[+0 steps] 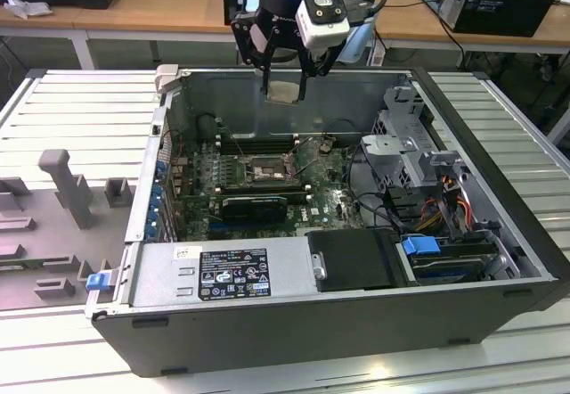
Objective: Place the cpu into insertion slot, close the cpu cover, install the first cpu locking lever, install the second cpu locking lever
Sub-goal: 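Place the cpu into insertion slot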
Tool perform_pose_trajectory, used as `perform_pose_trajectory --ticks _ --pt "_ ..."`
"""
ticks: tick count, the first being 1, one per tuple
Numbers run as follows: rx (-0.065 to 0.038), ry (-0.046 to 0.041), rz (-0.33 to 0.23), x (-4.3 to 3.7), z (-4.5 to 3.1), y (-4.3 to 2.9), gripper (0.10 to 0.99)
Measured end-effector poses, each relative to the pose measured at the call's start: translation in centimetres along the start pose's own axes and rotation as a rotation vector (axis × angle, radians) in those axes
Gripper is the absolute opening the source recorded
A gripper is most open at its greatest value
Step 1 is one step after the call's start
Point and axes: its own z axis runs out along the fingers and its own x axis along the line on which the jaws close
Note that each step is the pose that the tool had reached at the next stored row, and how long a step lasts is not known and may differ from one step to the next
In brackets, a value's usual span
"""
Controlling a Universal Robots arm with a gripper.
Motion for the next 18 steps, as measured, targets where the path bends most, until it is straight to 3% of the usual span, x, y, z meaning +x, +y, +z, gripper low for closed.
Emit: perform_pose_trajectory --ticks 18 --pt "-0.002 -0.0083 0.093 0.00 0.00 0.00 0.529"
